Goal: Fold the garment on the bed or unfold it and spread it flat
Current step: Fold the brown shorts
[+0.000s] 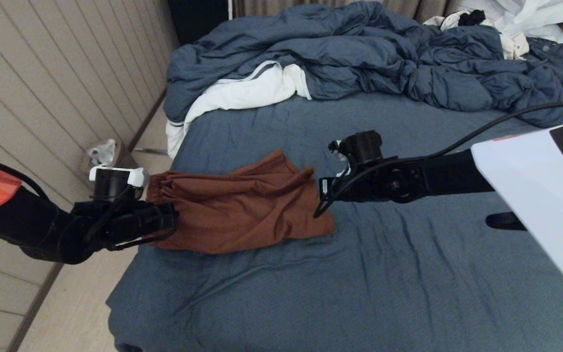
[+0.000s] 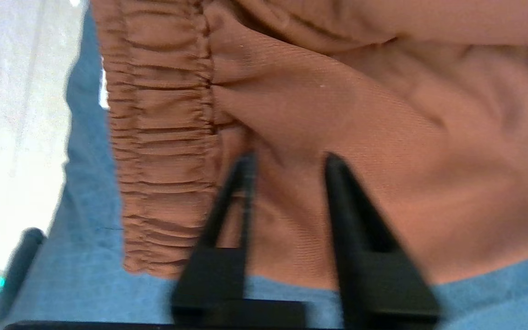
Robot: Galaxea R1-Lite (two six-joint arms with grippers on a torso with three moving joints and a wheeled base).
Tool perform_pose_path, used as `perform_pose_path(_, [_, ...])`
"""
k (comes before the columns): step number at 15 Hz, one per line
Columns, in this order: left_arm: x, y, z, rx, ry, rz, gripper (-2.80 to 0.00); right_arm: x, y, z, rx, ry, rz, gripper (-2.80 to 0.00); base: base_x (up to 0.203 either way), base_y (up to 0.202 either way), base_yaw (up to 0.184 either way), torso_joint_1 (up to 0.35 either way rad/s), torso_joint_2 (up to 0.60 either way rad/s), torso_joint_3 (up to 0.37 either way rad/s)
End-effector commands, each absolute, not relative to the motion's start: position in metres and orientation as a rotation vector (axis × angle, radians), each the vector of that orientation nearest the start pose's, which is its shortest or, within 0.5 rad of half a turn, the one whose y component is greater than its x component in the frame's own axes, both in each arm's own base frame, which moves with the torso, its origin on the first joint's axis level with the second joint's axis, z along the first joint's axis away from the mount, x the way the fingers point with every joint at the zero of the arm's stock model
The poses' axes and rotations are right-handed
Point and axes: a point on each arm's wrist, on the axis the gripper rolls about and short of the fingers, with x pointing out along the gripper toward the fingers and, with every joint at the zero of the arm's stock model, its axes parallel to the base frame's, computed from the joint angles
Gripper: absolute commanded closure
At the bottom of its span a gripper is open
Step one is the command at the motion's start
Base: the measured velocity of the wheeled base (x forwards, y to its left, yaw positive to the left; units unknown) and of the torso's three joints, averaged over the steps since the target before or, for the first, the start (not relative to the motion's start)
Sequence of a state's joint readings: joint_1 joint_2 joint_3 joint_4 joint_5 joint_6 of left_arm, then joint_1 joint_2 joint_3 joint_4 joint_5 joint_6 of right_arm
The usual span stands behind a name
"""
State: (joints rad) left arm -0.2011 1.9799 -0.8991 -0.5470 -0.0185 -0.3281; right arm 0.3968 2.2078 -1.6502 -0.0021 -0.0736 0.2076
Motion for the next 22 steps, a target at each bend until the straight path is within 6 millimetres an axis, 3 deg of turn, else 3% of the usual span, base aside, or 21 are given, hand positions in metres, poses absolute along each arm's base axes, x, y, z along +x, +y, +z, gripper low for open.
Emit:
perform_pose_path(1, [0.352, -0.072, 0.093, -0.280, 0.597, -0.147, -2.80, 0.421, 0.176, 0.154, 0.076, 0.601, 0.261, -2.80, 0.000, 0.000, 0.000, 0.000, 0.00, 0.000])
perform_pose_path(8, [0.357, -0.073, 0.069, -0.282, 0.669, -0.166, -2.80, 0.420, 0.190, 0.129, 0.055, 0.709, 0.299, -2.80, 0.000, 0.000, 0.000, 0.000, 0.00, 0.000])
perform_pose_path(13, [0.352, -0.072, 0.064, -0.284, 0.660, -0.167, -2.80, 0.431, 0.199, 0.113, 0.057, 0.723, 0.299, -2.80, 0.000, 0.000, 0.000, 0.000, 0.00, 0.000])
perform_pose_path(16, [0.354, -0.072, 0.059, -0.283, 0.672, -0.162, -2.80, 0.437, 0.191, 0.103, 0.058, 0.743, 0.274, -2.80, 0.000, 0.000, 0.000, 0.000, 0.00, 0.000])
perform_pose_path(19, [0.357, -0.063, 0.059, -0.290, 0.643, -0.145, -2.80, 0.444, 0.173, 0.108, 0.070, 0.750, 0.236, -2.80, 0.000, 0.000, 0.000, 0.000, 0.00, 0.000])
perform_pose_path(22, [0.360, -0.043, 0.079, -0.309, 0.563, -0.105, -2.80, 0.450, 0.167, 0.117, 0.082, 0.736, 0.221, -2.80, 0.000, 0.000, 0.000, 0.000, 0.00, 0.000])
